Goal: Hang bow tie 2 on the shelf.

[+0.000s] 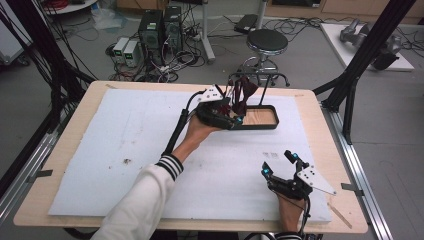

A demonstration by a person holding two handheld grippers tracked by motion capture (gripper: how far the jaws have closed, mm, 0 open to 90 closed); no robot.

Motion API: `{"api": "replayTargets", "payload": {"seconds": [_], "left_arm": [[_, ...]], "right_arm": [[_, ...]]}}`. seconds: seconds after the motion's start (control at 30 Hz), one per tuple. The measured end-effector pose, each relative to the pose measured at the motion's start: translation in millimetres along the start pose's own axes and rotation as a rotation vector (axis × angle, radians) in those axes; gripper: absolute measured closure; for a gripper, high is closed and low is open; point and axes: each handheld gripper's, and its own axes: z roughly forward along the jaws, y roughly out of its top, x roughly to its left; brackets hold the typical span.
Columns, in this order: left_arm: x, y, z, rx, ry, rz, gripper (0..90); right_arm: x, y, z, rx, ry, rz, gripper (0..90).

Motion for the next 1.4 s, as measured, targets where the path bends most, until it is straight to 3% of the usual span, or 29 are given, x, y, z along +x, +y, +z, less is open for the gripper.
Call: {"api": "replayTargets", "payload": {"seconds": [0.17,0.3,0.5,0.63,0.73,0.9,1.1,1.27,1.4], "left_arm": [[-10.7,-9.6,-40.5,-0.029,-0.031,0.028,9.9],[-18.1,-19.8,-81.5,-0.061,-0.011,0.047,9.6],[-19.4,-33.7,-142.2,-0.095,0.067,0.078,9.7],[-18.5,-48.4,-179.9,-0.107,0.121,0.077,9.7],[-19.1,-65.1,-207.7,-0.116,0.182,0.104,9.8],[-12.3,-98.9,-248.8,-0.125,0.264,0.083,9.9],[-6.0,-126.6,-280.2,-0.178,0.339,0.048,9.8],[-4.5,-137.2,-291.8,-0.201,0.389,0.049,9.8],[-1.5,-142.5,-294.8,-0.216,0.403,0.040,9.8]], "right_arm": [[0.6,0.2,0.2,0.003,-0.006,0.000,9.4],[1.9,0.1,0.3,0.009,-0.007,-0.014,9.3],[2.6,-0.1,0.0,0.005,-0.010,-0.017,9.4],[2.6,0.0,0.3,0.004,-0.009,-0.023,9.4],[2.5,-0.1,0.2,0.003,-0.009,-0.025,9.4],[2.6,-0.1,0.4,0.002,-0.009,-0.030,9.4],[2.8,0.0,0.5,0.005,-0.012,-0.024,9.4],[2.7,0.0,0.5,0.004,-0.012,-0.025,9.3],[3.0,-0.1,0.2,0.003,-0.012,-0.022,9.4]]}}
